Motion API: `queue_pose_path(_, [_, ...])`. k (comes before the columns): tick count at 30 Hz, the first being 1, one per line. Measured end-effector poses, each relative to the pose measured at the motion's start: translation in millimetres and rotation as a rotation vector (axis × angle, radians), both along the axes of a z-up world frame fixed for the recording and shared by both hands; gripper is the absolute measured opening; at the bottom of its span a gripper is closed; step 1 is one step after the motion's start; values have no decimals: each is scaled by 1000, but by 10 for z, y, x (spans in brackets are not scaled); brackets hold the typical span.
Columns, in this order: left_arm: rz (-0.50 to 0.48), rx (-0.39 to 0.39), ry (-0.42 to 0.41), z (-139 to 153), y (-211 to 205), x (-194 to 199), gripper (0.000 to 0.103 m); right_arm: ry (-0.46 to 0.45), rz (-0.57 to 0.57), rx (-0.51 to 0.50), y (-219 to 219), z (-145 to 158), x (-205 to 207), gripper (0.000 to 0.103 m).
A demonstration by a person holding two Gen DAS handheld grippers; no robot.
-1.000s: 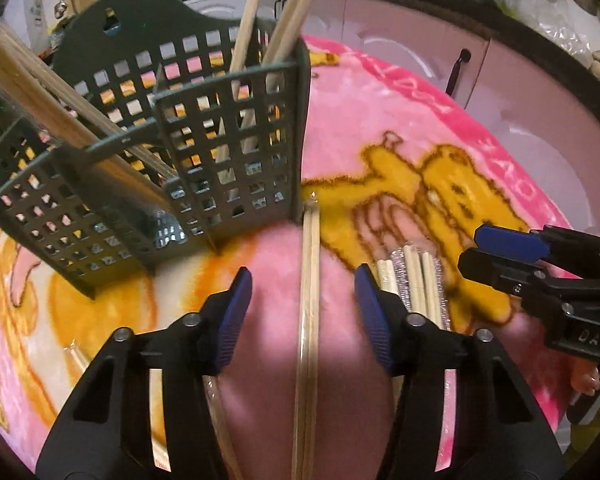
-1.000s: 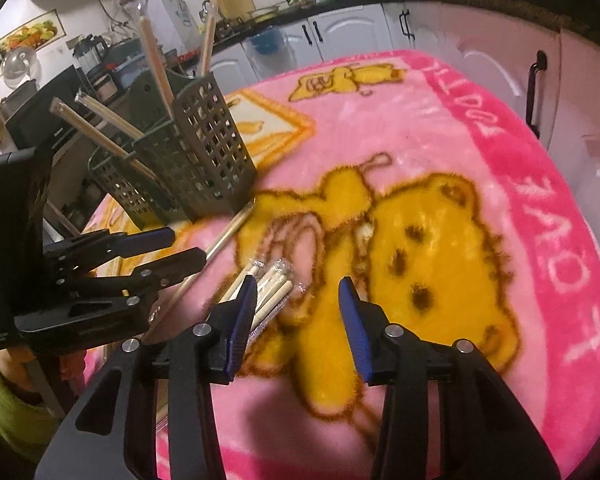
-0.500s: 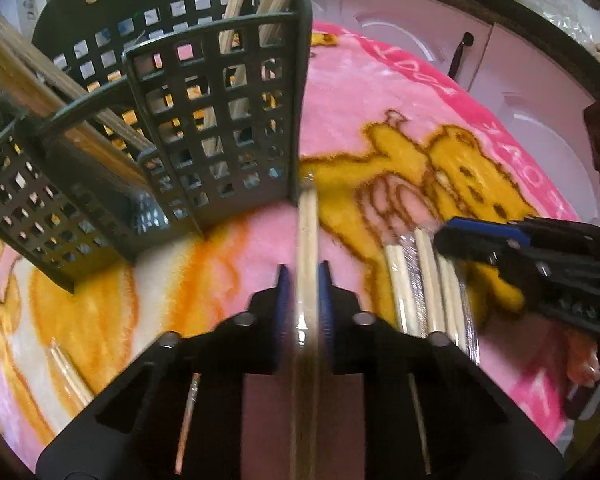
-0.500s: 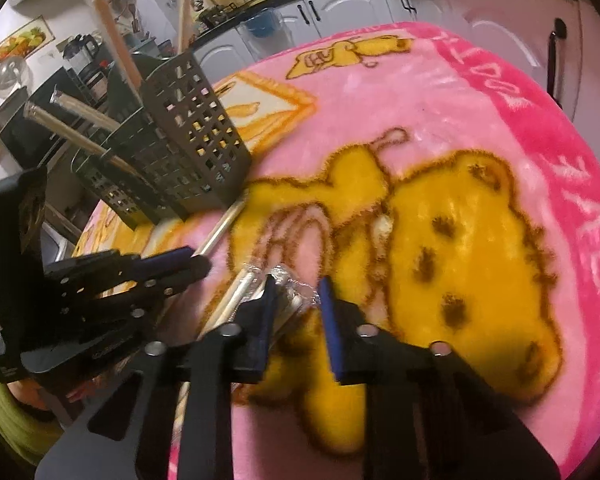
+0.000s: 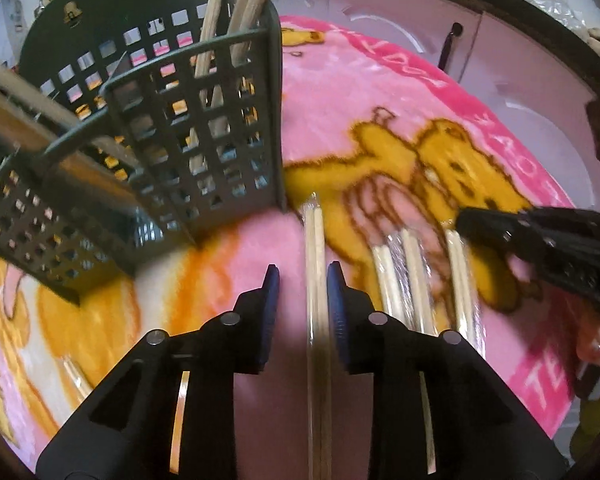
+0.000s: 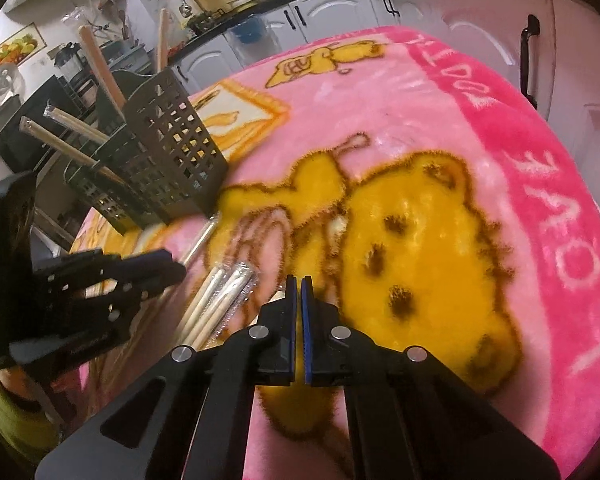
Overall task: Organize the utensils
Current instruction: 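Close the left tool on a wrapped chopstick while the right tool grasps chopsticks beside it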
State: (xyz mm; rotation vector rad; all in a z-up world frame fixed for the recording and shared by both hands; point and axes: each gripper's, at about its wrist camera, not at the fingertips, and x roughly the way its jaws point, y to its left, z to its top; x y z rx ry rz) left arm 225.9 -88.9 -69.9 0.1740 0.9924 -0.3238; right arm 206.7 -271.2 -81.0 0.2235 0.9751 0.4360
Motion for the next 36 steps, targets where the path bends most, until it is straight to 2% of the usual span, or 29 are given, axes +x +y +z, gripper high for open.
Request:
queue_pose_path(2, [3, 12, 4, -16, -33, 76, 29, 9, 0, 0, 5, -13, 10, 6])
queue_pose_path(3, [5, 16, 7, -27, -57, 115, 32, 17, 2, 5, 10, -22, 19, 11])
queue_pose_path(12, [24, 47, 16, -80, -242, 278, 32, 22, 16, 8, 109, -38, 30, 26])
queue_pose_path(14, [34, 55, 15, -86, -275, 297, 29, 17, 24, 0, 135, -29, 20, 27])
queue_pose_path(16, [34, 70, 8, -88, -336, 310, 21, 10, 32, -17, 168, -29, 11, 27])
queue_pose_path(17, [37, 74, 5, -87, -356, 307, 20, 3, 39, -29, 192, -29, 6, 20])
queue_pose_path(18, [32, 80, 1, -90, -386, 309, 18, 1, 54, -35, 224, -30, 3, 5])
queue_pose_path(19, [27, 82, -2, -92, -412, 310, 14, -4, 57, -59, 254, -26, -5, 1])
queue_pose_path(21, [18, 73, -7, -85, -433, 302, 7, -24, 59, -69, 261, 1, -23, 1])
queue_pose_path(27, [19, 25, -3, 4, -345, 219, 7, -93, 34, -31, 144, 219, -121, 1])
queue_pose_path(36, [9, -81, -108, 574, -210, -102, 7, -216, 11, 46, -14, 693, -285, 1])
